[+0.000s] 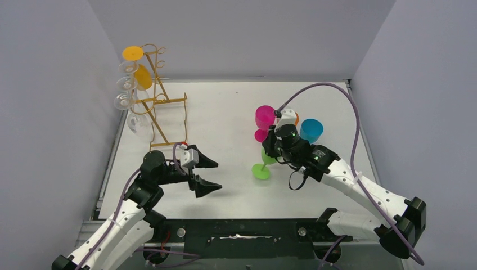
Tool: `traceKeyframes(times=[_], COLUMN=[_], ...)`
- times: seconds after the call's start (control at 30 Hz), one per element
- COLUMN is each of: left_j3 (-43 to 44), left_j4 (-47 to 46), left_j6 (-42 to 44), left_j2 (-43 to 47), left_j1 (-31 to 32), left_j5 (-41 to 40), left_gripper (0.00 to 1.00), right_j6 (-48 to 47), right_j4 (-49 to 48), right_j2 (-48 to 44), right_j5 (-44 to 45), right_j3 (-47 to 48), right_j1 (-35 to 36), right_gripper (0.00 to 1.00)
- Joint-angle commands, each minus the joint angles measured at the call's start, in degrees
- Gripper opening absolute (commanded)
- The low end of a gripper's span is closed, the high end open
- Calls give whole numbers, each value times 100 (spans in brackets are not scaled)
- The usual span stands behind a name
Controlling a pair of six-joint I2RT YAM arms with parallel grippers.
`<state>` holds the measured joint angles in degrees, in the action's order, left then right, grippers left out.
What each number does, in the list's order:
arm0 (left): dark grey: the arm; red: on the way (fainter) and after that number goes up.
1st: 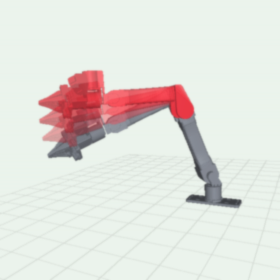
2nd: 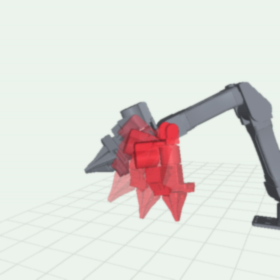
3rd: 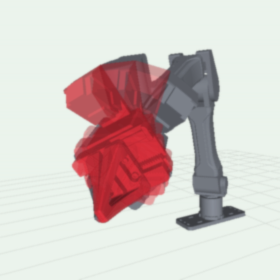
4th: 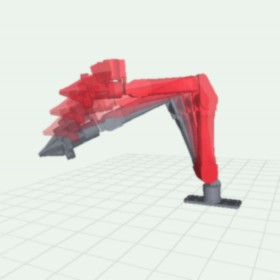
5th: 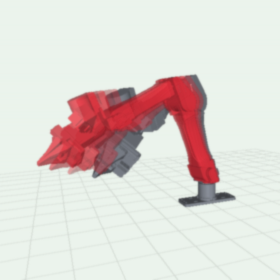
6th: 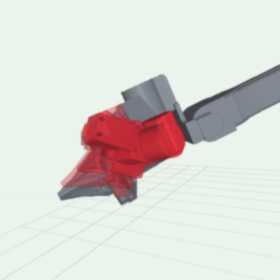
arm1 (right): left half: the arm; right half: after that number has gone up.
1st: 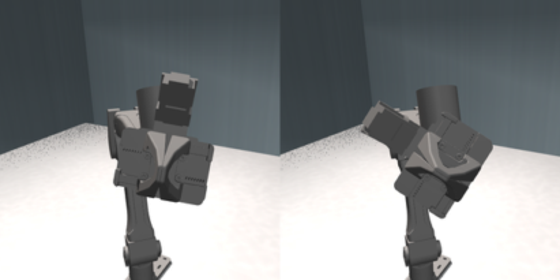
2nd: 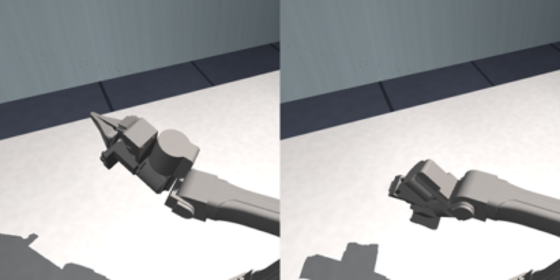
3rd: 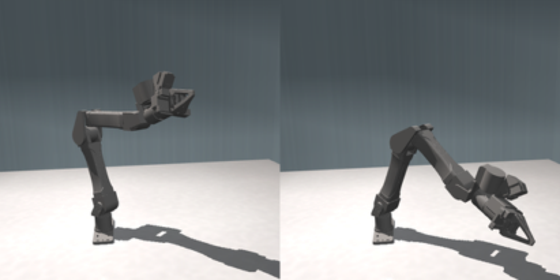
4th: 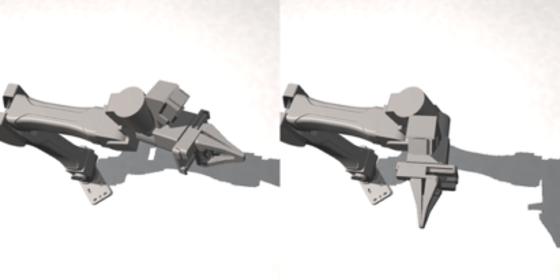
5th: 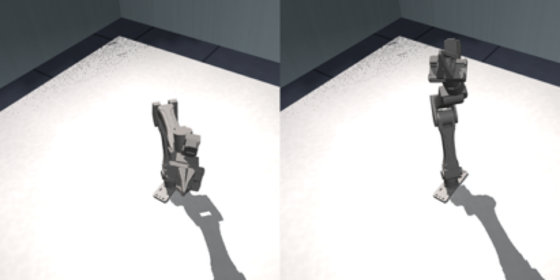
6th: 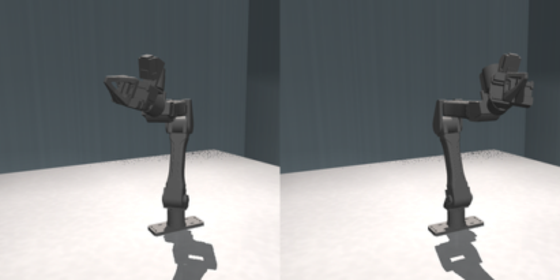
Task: Take the wine glass off the wine glass rack
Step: Place the wine glass at the center of the board.
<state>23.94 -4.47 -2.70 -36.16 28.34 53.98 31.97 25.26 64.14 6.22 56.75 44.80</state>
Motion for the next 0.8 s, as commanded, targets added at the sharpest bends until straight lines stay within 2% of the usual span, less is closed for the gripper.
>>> traceKeyframes(times=[0.0,0.1,0.2,0.4,0.6,0.77], left_j3=[-18,-62,-105,-159,-96,-33], left_j4=[-365,-375,-379,-524,-310,-53], left_j6=[-583,-606,-923,-1376,-1721,-1752], left_j2=[80,120,154,99,-96,-190], left_j1=[-13,-13,-13,-13,-21,-21], left_j5=[-1238,-1453,-2112,-3011,-3849,-4356], left_gripper=[82,82,82,83,83,83], right_j6=[517,1003,1309,1611,1107,602], right_j4=[651,759,802,1068,607,-124], right_j2=[-558,-962,-1191,-918,-724,-908], right_j5=[2529,3169,3745,4285,4169,3459], right_j3=[-269,-621,-886,-927,-1122,-1509], right_j1=[168,169,161,27,-366,-1052], right_gripper=[0,0,0,0,0,0])
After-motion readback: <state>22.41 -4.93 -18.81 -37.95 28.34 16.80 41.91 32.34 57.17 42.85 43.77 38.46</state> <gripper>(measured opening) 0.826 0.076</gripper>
